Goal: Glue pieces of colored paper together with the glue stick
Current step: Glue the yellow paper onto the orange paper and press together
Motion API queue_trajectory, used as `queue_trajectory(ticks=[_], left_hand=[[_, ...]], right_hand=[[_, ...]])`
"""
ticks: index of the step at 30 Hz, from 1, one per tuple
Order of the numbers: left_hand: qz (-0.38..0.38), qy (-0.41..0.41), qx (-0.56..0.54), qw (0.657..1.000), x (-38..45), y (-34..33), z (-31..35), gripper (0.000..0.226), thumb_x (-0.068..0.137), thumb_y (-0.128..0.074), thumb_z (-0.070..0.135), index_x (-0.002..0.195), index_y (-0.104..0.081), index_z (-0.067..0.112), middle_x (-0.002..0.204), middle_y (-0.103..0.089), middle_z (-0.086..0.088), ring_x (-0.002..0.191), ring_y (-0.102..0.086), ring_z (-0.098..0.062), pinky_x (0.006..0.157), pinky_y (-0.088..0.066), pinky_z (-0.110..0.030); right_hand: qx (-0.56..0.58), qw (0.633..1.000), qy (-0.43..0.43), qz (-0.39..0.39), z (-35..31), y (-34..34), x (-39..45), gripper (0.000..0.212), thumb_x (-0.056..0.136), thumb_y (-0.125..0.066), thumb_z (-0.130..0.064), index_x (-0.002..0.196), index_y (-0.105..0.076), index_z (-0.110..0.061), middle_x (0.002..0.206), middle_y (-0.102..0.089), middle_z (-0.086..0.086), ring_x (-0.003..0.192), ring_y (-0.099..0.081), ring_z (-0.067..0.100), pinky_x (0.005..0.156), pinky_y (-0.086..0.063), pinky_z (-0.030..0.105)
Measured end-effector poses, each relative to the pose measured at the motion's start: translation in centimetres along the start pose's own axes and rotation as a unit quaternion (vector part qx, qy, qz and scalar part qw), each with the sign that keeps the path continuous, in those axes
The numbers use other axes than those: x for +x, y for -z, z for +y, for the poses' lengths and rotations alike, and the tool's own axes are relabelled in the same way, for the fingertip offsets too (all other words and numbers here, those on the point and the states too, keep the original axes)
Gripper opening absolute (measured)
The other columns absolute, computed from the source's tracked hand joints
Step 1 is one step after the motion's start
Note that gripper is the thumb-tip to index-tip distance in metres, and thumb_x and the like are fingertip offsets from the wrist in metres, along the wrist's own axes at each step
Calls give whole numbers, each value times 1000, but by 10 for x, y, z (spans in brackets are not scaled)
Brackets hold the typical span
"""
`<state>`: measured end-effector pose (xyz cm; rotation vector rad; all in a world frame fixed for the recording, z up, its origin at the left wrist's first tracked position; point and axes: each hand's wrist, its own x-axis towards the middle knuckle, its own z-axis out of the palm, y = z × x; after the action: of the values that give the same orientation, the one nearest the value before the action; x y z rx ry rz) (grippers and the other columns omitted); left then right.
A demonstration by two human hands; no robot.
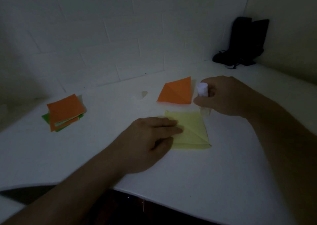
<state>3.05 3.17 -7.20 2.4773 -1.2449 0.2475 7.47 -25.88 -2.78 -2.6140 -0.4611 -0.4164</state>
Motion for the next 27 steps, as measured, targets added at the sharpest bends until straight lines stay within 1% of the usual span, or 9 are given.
queue_trajectory(ticks=[3,6,8,10,13,15,18,21,27], left_hand=[[9,-9,-4,1000,1,1,2,46,102,-55,22,148,-56,24,146,-59,0,136,-54,-13,112,-43,-29],[10,-23,-1,1000,2,1,3,45,102,-53,19,147,-57,22,147,-58,-3,137,-54,-16,111,-44,-33],[2,-23,13,1000,2,0,2,42,103,-49,24,143,-62,24,149,-57,-2,139,-52,-16,111,-44,-34],[-4,-24,20,1000,2,-1,2,41,103,-48,26,141,-63,26,151,-56,0,139,-52,-16,111,-44,-36],[-3,-25,18,1000,2,-1,2,41,102,-50,25,139,-65,26,150,-56,-1,135,-55,-18,108,-46,-37],[-2,-24,18,1000,2,0,2,41,101,-50,26,139,-65,26,150,-57,0,132,-57,-18,106,-47,-38],[-7,-19,28,999,1,1,4,42,101,-48,29,140,-64,29,149,-57,2,126,-60,-19,104,-47,-35],[-9,-11,43,999,1,2,5,43,100,-46,33,140,-63,32,149,-57,5,115,-62,-22,96,-48,-38],[-3,-19,44,999,1,0,4,43,100,-48,30,141,-62,30,149,-56,2,110,-64,-26,91,-50,-44]], right_hand=[[20,996,34,84,-4,3,2,29,81,-56,-50,64,-47,-29,67,-53,-5,64,-56,15,65,-50,44],[111,980,20,163,-21,-1,6,29,85,-63,-39,66,-49,-22,66,-58,-4,63,-59,16,66,-52,43],[141,978,13,150,-39,-9,6,28,86,-66,-43,68,-52,-26,67,-62,-8,64,-61,9,64,-50,33],[122,987,11,105,-53,-19,5,26,87,-69,-44,70,-51,-36,70,-63,-11,66,-60,3,62,-45,28],[107,993,-6,48,-62,-34,5,31,89,-71,-46,66,-50,-48,68,-60,-24,65,-55,-4,58,-34,24],[106,994,-18,33,-63,-39,6,33,88,-71,-49,64,-50,-57,67,-57,-34,64,-53,-8,57,-34,22],[116,992,-15,37,-62,-41,6,34,87,-73,-46,66,-48,-47,64,-57,-27,62,-53,-7,53,-33,13],[116,992,-3,46,-64,-43,7,39,90,-75,-38,67,-44,-42,59,-52,-15,59,-51,-7,54,-36,11],[125,991,-5,38,-68,-51,13,35,90,-73,-42,69,-46,-37,65,-55,-29,61,-52,-5,55,-35,11]])
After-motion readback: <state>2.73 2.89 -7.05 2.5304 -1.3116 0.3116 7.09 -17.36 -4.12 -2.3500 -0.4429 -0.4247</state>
